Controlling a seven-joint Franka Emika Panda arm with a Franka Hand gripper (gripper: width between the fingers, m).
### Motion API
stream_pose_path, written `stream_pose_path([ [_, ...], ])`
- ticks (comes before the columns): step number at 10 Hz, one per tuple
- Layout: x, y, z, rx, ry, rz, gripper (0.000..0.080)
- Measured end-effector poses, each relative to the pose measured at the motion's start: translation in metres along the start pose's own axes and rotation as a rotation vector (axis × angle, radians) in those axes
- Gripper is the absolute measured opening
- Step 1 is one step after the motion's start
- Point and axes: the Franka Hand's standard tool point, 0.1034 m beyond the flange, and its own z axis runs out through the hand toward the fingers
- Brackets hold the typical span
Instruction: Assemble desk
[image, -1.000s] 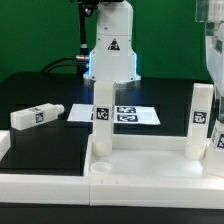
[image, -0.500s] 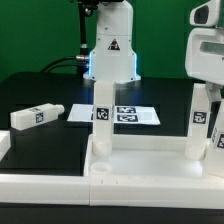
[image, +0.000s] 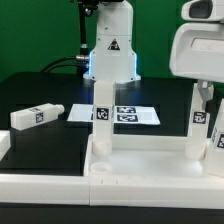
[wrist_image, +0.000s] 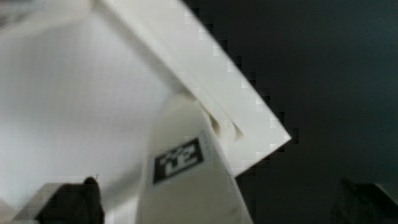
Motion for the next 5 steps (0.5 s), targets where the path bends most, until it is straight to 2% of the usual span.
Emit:
stream_pose_path([
  [3, 0.0001, 0.0006, 0.0016, 0.005, 0.011, -0.011, 0.0640],
  [5, -0.0007, 0.0023, 0.0030, 0.002, 0.007, 0.133, 0.0294],
])
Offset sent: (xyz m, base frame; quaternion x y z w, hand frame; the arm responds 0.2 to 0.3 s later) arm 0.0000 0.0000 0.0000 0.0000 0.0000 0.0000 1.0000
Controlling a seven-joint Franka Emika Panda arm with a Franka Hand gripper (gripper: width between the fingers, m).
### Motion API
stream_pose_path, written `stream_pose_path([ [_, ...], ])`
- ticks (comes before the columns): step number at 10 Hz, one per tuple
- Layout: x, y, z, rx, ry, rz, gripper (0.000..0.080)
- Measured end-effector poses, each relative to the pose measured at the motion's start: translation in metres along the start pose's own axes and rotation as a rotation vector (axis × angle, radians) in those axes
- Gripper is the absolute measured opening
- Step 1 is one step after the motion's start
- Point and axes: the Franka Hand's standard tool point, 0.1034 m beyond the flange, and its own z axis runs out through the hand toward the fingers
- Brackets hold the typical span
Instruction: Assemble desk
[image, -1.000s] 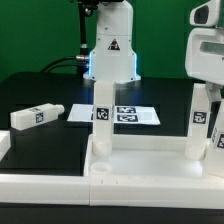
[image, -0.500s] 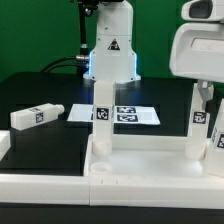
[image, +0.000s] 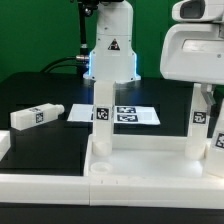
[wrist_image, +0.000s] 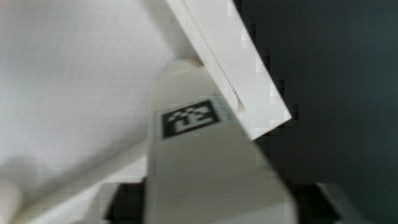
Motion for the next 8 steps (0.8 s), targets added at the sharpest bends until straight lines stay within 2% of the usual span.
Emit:
stream_pose_path([
  [1, 0.0015, 0.0029, 0.0007, -0.005, -0.001, 0.038, 0.0295],
  [4, -0.0021, 0.0059, 0.0017, -0.035, -0.033, 0.566, 0.0289],
  [6, -0.0001, 0.0033, 0.0024, -0.003, -0.080, 0.986, 0.0289],
  [8, -0.0007, 0.0032, 0.0027, -0.003, -0.088, 1.088, 0.0290],
])
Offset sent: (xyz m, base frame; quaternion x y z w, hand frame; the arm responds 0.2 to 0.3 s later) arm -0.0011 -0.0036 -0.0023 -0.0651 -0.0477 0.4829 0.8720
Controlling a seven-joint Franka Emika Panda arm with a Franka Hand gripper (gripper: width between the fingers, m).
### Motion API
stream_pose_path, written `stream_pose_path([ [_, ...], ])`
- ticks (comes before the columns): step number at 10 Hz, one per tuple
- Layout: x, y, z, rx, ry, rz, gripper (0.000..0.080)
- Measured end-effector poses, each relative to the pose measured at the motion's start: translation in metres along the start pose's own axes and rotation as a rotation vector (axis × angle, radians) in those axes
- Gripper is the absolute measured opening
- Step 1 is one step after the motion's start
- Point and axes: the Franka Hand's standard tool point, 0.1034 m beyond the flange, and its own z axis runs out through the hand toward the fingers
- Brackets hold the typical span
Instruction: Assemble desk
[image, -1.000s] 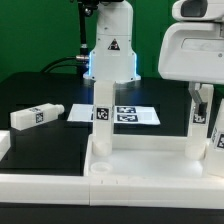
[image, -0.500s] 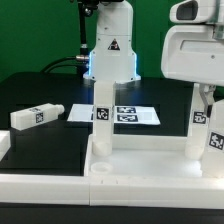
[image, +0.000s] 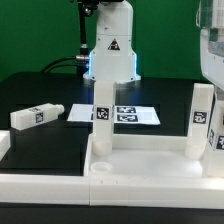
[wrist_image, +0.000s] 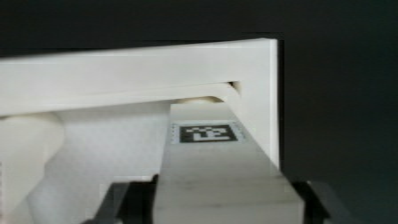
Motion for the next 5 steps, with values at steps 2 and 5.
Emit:
stream_pose_path([
  [2, 0.0005, 0.0007, 0.0004, -0.003, 0.009, -0.020, 0.0373],
  [5, -0.0064, 0.0083, 0.0020, -0.006, 0.018, -0.492, 0.0631],
])
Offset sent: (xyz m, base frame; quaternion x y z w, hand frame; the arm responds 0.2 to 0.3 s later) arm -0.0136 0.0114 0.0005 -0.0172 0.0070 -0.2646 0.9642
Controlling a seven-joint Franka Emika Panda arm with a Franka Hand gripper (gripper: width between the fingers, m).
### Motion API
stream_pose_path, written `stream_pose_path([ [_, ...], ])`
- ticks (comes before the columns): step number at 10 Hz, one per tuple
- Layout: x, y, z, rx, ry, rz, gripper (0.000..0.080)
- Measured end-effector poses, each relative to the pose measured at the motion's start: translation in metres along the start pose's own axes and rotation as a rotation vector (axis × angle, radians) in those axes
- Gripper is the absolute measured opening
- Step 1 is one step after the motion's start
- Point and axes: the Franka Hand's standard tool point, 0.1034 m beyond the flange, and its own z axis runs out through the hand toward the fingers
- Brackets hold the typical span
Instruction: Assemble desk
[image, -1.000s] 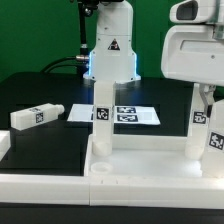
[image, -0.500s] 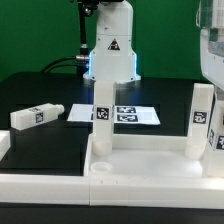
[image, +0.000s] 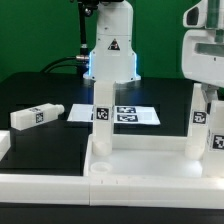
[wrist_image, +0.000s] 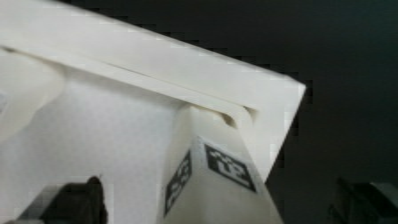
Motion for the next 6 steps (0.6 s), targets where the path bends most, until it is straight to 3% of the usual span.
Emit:
stream_pose_path([
  [1, -0.001, 0.002, 0.000, -0.001, -0.002, -0.198, 0.0644],
  [4, 0.002, 0.002, 0.000, -0.006, 0.007, -0.393, 0.0649],
  [6, 0.014, -0.003, -0.006, -0.004, 0.026, -0.683, 0.0649],
])
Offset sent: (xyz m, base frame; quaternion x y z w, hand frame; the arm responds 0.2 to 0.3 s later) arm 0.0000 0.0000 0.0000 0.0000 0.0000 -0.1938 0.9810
